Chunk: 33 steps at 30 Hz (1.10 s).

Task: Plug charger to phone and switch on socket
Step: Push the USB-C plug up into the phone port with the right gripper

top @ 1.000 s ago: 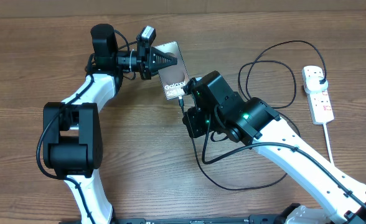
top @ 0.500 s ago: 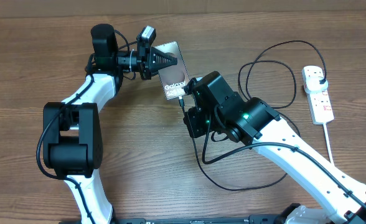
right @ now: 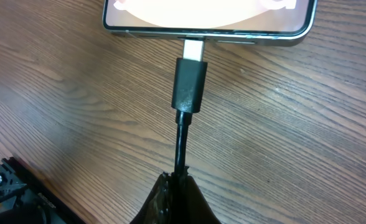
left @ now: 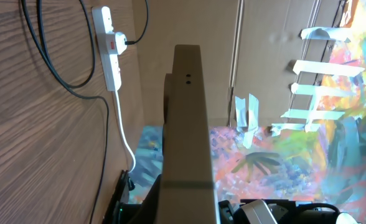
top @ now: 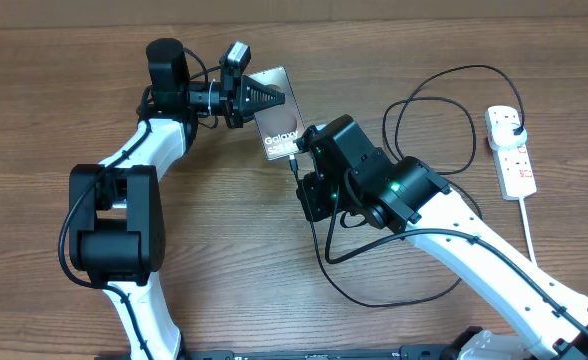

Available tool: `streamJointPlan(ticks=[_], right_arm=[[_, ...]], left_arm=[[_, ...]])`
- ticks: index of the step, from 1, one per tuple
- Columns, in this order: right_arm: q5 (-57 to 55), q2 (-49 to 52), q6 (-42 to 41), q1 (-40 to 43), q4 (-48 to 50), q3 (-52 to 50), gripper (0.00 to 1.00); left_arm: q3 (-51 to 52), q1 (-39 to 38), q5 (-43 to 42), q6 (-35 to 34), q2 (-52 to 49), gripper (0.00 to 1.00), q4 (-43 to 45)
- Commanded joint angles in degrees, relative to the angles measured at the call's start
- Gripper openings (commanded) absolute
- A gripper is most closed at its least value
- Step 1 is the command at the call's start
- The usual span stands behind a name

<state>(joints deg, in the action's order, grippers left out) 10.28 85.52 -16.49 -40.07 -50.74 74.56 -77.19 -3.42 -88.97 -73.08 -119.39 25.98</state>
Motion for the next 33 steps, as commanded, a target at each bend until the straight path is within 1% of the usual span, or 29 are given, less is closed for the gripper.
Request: streamJointPlan(ticks=[1,8,24,29,33], right_arm=[[-0.35,-0.09,0.02,0.07,0.46,0.07,0.04],[1.38,-0.09,0.0,0.07,1.36,0.07,0.04],[1.25,0.02,0.02,0.07,1.03,0.07,0.04],[-2.01,0.42,0.26,0.07,1.03,0.07,0.04],[-2.78,0.44,1.18,0.07,2.54,0.07,0.04]], left_arm=[[-0.96,-0.79,-1.57,1.11,-0.33,0.04,0.44],[-0.96,-0.79,-1.55,0.79,-0.33,0.04,0.42],[-0.96,-0.79,-1.57,0.66,-0.33,0.04,0.44],[-0.96,-0.79,-1.57,0.85,-0.33,0.04,0.46],[-0.96,-0.79,-1.57,2.99,-0.33,0.04,0.44]])
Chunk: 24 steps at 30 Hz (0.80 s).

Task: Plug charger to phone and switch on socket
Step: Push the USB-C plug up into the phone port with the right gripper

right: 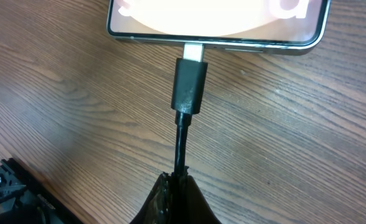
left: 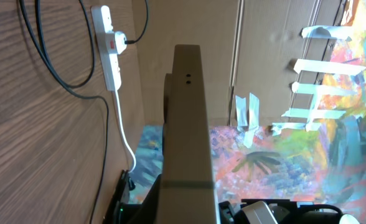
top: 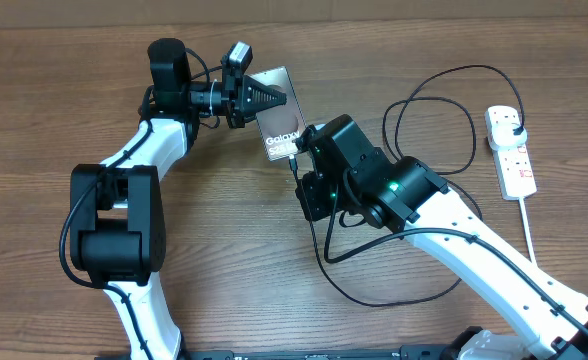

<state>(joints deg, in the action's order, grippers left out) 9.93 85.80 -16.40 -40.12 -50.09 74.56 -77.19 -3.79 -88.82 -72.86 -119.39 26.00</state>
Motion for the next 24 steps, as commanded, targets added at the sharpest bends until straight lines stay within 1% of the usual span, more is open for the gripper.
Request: streamJointPlan(ticks=[1,7,9,12,15,22,24], right_arm=[[-2.47,0.15,1.68,0.11,2.34,0.09,0.04],[-2.91,0.15,1.64,0.13,4.35,0.2,0.04],[-5.35,0.15,1.62,0.11,4.94,0.2,0.04],[-9.33,0.15,1.62,0.13,4.61,0.17,0.09],[-12.63,0.15,1.64,0.13,4.39,0.17,0.1],[-12.85,0.15,1.62,0.11,4.98,0.17,0.1],[-12.61,0.15,1.6,0.11,4.83,0.17,0.14]], left_arm=[[-0.96,-0.42,-1.73,3.54,-0.33,0.04,0.42],[-0.96,-0.42,-1.73,5.25,-0.33,0.04,0.42],[-0.96,-0.42,-1.73,5.62,-0.33,0.04,0.42],[-0.96,-0.42,-1.73,5.57,-0.33,0.04,0.42],[-0.96,-0.42,-1.73,4.7,-0.33,0.04,0.42],[-0.96,-0.42,-1.75,3.52,-0.33,0.04,0.44],[-0.96,-0.42,-1.73,4.07,-0.33,0.04,0.44]])
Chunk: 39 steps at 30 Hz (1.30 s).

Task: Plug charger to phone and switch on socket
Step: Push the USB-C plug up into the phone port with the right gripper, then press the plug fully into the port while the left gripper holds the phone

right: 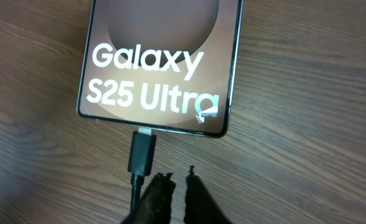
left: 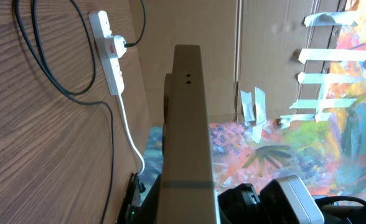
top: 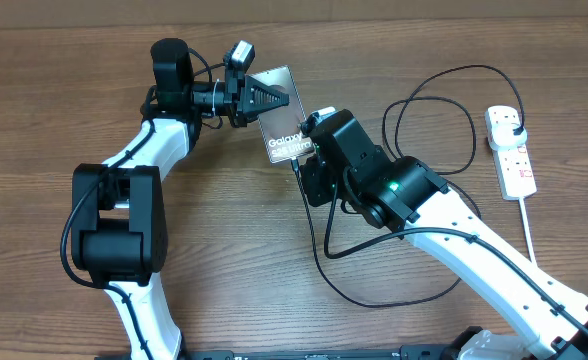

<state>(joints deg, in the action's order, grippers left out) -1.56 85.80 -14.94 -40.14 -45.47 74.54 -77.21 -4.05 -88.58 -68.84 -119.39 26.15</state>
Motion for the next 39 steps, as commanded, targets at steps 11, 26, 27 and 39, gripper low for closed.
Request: streamJointPlan(ticks=[11,26,27,39], right_arm=[[1.64,-0.07,-0.09,-1.95,-5.81,7.19,0.45],[-7.43,8.41,-3.98,-7.06,-6.82,6.47,0.31],[-7.43,8.46,-3.98,-7.06,-6.82,6.47,0.28],[-10.4,8.46,-1.31,-5.6,-6.05,6.49,0.04]], left_arm=[[-0.94,-0.09,-1.97,0.74,-0.33,0.04,0.28],[-0.94,-0.09,-1.97,0.72,-0.33,0.04,0.28],[-0.94,-0.09,-1.97,0.72,-0.33,0.04,0.26],[-0.94,-0.11,-1.99,5.84,-0.33,0.04,0.28]])
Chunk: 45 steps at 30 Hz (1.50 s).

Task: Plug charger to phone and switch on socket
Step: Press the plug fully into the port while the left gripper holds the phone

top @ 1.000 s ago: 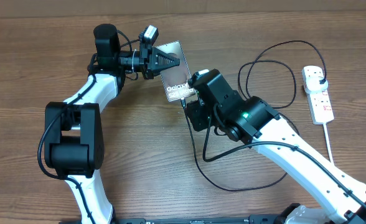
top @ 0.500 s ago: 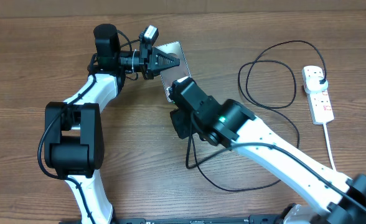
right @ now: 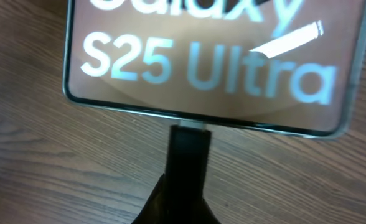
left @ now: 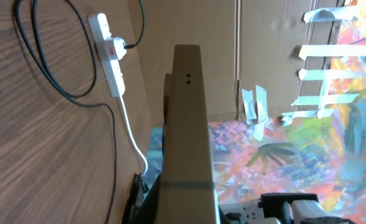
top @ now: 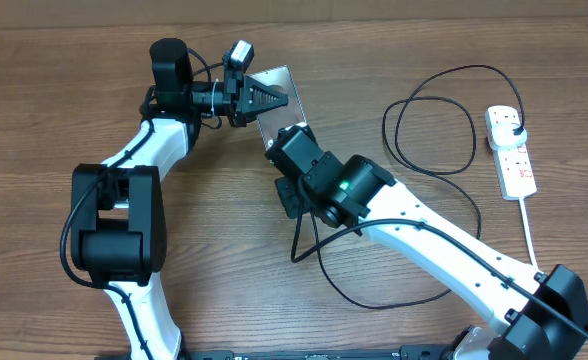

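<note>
The phone (right: 208, 62) lies with its lit screen reading "S25 Ultra". My left gripper (top: 277, 101) is shut on its far end, and in the left wrist view the phone (left: 186, 124) shows edge-on as a tan bar between the fingers. The black charger plug (right: 188, 148) meets the phone's bottom edge, with a sliver of metal showing at the port. My right gripper (right: 184, 202) is shut on the plug's body. The white power strip (top: 510, 150) lies at the far right, the charger's black cable (top: 434, 120) looping to it.
The cable runs in loose loops across the wooden table (top: 494, 60) between my right arm and the strip, and under the arm. The strip's white lead (top: 530, 230) trails toward the front right edge. The strip (left: 108, 53) also shows in the left wrist view.
My right gripper was open, its fingers just right of the plug and farther back from the phone. Now it is shut on the plug, close to the phone's edge. The left gripper holds as before.
At first my right gripper was shut on the cable behind the plug, whose tip was at the phone's port, and the left gripper held the phone. It stayed so a second later. Then the right gripper was open beside the plug. Now it grips the plug body.
</note>
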Available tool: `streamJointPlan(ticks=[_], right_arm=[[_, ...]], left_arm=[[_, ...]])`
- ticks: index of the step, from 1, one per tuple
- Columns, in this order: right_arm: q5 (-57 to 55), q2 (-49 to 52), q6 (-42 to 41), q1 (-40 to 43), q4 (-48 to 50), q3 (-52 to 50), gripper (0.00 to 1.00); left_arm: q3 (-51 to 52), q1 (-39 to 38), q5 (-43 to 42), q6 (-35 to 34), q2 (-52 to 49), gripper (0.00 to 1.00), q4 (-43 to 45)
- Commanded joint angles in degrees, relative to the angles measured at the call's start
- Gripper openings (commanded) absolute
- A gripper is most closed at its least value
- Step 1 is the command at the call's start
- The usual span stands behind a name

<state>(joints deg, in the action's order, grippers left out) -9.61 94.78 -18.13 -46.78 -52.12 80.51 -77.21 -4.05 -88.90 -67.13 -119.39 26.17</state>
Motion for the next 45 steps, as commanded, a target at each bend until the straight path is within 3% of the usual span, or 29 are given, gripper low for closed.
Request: streamJointPlan(ticks=[1,11,23,33,39,41,45], right_arm=[[-2.36,-0.52,1.92,1.2,0.7,0.52,0.04],[-1.75,-0.52,2.1,1.55,4.96,0.57,0.04],[-1.7,-0.5,1.84,3.82,9.01,0.55,0.04],[-1.66,-0.5,2.1,3.96,10.91,0.57,0.04],[-0.55,-0.66,1.97,3.96,7.82,0.72,0.26],[1.01,-1.03,1.81,3.96,5.07,1.42,0.39],[2.86,-1.86,1.81,3.96,-0.2,4.0,0.5]], left_arm=[[-0.94,-0.11,-1.66,4.63,-0.33,0.04,0.26],[-0.94,-0.22,-1.66,5.16,-0.33,0.04,0.24],[-0.94,-0.52,-1.66,-4.92,-0.33,0.04,0.24],[-0.94,-2.4,-1.66,-4.52,-0.33,0.04,0.26],[-0.94,-1.7,-1.64,1.6,-0.33,0.04,0.26],[-0.94,-0.98,-1.64,4.46,-0.33,0.04,0.26],[-0.94,0.28,-1.44,8.55,-0.33,0.04,0.42]])
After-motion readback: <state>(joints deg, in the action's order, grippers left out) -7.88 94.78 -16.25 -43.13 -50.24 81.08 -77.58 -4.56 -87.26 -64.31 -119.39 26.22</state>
